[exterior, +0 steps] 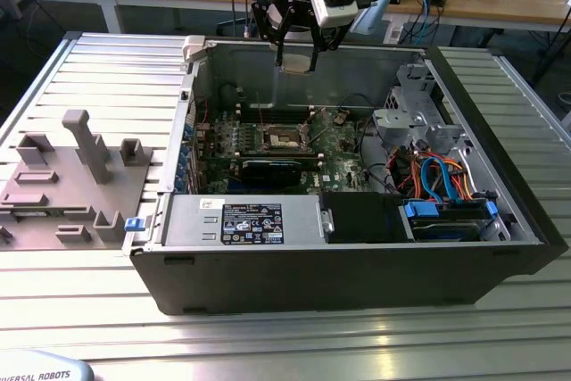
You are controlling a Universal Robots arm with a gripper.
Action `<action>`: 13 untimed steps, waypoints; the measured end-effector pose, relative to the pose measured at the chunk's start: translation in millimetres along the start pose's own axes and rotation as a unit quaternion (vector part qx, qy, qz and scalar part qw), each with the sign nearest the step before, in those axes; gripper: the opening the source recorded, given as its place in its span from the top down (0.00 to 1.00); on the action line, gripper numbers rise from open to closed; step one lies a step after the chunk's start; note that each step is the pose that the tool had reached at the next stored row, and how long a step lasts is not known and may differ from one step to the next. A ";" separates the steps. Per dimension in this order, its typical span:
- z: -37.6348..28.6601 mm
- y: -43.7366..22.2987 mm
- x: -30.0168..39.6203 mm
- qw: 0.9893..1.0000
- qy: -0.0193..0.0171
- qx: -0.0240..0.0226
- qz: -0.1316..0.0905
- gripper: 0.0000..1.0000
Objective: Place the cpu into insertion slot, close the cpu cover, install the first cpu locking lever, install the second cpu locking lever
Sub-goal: 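Place the cpu into insertion slot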
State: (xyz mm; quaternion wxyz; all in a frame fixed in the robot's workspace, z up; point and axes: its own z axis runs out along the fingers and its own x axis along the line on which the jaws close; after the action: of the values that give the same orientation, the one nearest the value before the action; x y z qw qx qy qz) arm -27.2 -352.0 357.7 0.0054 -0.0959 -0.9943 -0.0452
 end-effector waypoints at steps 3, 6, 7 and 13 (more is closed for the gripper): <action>0.0 0.0 0.0 1.000 0.000 0.000 0.001 0.45; 0.0 0.0 0.0 1.000 0.000 0.000 0.001 0.45; 0.0 0.0 0.0 1.000 0.000 0.000 0.001 0.45; 0.0 0.0 0.0 1.000 0.000 0.000 0.002 0.45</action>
State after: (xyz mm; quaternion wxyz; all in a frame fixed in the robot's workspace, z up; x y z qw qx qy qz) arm -27.2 -352.0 357.6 0.0052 -0.0983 -0.9941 -0.0452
